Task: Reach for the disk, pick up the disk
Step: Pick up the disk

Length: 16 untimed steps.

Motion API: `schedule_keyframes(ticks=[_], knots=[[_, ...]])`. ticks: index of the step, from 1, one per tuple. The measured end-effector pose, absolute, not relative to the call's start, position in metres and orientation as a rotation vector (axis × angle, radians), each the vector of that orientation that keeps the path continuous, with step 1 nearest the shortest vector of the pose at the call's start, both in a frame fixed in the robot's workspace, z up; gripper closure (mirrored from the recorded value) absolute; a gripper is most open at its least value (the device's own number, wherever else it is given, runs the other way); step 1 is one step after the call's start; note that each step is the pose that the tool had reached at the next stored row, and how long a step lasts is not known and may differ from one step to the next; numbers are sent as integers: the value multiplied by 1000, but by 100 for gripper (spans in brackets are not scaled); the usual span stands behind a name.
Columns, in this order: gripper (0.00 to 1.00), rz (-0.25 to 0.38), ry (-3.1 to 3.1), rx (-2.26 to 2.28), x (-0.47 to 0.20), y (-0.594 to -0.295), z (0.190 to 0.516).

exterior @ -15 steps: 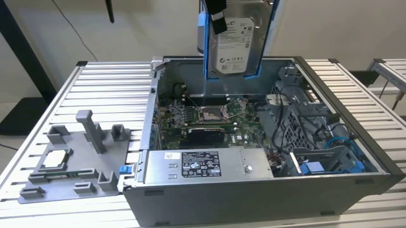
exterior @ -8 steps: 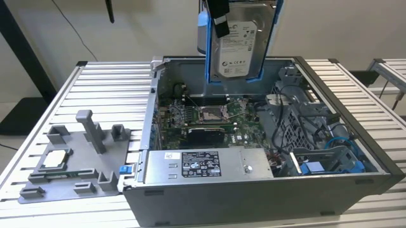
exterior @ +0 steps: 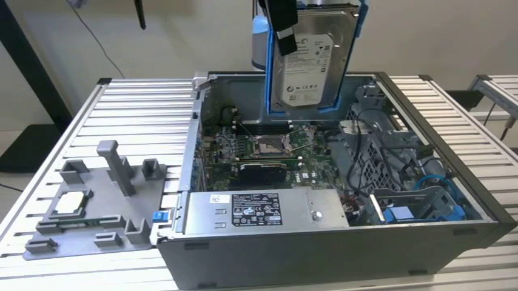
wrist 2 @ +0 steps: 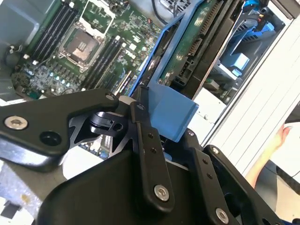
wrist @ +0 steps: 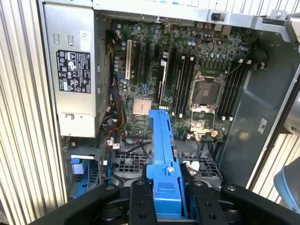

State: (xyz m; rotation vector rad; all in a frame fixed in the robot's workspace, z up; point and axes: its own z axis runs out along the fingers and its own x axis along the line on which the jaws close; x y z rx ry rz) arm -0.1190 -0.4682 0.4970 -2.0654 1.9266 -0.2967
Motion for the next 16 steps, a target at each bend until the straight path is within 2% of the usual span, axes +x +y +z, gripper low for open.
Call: schedule_keyframes(ticks=[16], knots=[[100, -299, 1930, -2064, -113, -490, 491]])
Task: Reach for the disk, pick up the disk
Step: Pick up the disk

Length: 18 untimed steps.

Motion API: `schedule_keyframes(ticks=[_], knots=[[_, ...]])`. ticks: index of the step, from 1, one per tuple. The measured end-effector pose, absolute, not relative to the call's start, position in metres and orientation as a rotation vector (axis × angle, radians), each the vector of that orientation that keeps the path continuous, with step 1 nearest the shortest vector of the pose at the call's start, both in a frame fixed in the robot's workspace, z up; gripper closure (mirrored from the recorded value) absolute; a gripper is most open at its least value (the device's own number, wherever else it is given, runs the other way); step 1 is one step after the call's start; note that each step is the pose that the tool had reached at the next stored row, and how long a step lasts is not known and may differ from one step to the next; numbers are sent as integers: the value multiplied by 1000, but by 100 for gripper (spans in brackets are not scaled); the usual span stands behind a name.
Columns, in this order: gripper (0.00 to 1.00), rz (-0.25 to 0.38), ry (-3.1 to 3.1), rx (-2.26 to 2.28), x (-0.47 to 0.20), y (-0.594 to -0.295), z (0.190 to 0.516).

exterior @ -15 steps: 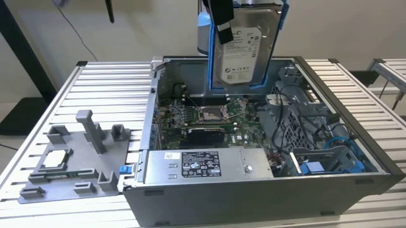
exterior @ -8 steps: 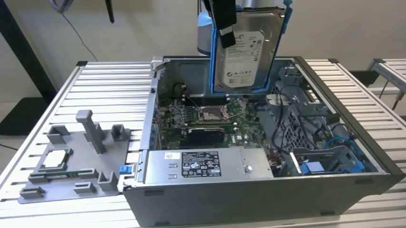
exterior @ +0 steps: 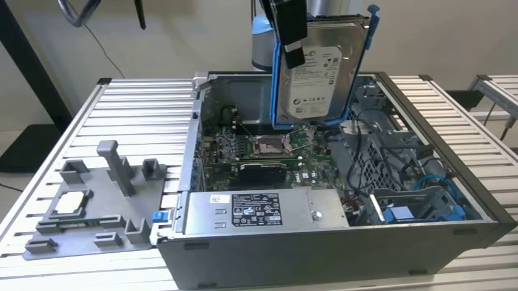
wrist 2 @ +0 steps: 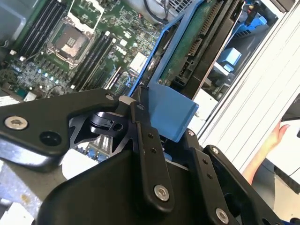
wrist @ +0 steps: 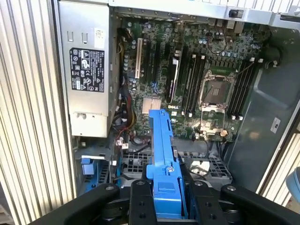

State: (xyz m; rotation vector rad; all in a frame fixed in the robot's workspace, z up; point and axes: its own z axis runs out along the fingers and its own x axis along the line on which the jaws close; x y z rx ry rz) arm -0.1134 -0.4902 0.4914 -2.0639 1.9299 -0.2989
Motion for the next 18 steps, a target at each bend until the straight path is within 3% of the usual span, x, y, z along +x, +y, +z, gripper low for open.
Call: schedule_keyframes(ticks=[18], knots=[[100, -299, 1931, -2063, -100, -518, 484]])
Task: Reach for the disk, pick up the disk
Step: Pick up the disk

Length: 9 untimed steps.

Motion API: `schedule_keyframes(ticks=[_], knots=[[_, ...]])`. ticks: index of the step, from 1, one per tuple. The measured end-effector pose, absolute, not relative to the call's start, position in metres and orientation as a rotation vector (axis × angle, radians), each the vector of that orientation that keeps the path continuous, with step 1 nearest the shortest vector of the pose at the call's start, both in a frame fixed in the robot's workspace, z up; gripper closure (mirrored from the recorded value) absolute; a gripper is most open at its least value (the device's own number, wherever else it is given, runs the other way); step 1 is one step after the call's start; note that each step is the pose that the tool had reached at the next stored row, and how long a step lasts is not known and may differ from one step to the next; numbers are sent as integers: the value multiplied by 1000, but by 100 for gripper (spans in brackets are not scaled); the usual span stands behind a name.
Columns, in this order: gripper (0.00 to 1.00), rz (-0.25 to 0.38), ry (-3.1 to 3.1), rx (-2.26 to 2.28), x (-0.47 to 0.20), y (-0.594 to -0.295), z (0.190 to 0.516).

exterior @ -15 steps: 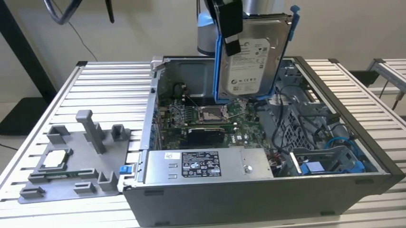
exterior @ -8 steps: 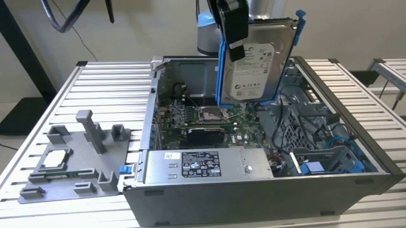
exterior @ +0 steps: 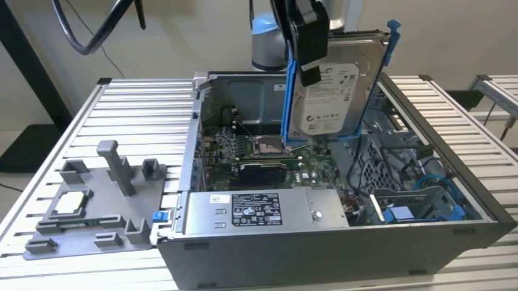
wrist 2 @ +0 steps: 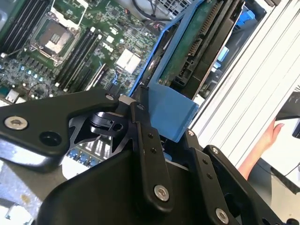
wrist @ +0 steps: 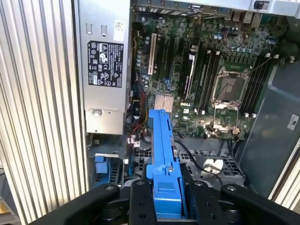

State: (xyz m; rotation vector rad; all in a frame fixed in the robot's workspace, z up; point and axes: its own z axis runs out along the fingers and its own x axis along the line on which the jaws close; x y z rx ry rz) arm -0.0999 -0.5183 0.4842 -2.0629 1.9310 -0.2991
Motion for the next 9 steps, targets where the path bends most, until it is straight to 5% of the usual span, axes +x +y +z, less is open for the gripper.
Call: schedule_keyframes(ticks=[9], knots=[[100, -299, 1931, -2063, -83, -529, 480]])
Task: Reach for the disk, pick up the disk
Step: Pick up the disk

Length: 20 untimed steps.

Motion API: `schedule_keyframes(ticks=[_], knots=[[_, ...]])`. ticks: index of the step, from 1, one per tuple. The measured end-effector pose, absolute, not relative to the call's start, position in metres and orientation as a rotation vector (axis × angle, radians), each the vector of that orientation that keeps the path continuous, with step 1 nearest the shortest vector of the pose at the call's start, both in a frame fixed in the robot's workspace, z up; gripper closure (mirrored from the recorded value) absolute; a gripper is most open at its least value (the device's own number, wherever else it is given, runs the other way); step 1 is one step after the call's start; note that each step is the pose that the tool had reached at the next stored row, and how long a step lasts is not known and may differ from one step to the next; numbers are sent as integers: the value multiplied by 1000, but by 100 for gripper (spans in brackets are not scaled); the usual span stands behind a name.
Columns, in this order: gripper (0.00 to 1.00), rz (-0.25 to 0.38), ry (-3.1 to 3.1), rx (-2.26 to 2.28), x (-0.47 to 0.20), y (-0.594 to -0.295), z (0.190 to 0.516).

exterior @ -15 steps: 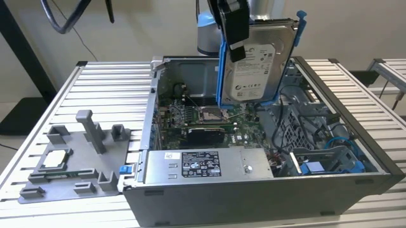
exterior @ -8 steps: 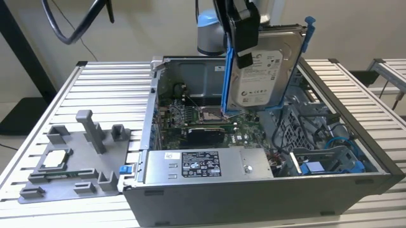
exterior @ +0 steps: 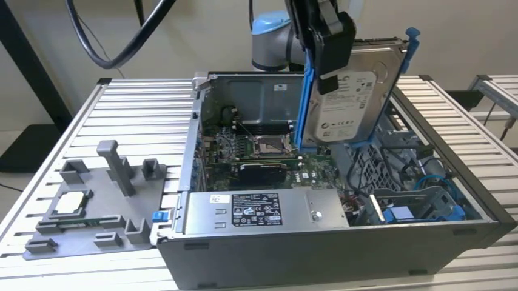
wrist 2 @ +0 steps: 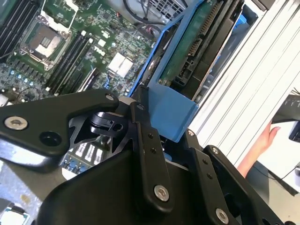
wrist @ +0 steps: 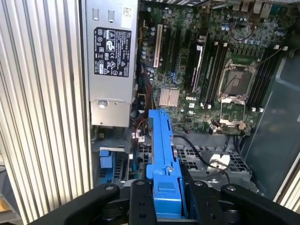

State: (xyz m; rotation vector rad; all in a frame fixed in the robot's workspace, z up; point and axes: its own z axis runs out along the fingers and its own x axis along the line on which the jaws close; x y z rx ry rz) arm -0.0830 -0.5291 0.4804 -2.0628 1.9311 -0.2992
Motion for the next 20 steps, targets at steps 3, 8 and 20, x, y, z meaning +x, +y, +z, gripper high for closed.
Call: schedule_keyframes(ticks=[3, 8, 20], knots=[[100, -299, 1931, -2063, -81, -534, 479], [100, -299, 1932, -2063, -77, -541, 478], [100, -299, 1932, -2062, -67, -561, 474]])
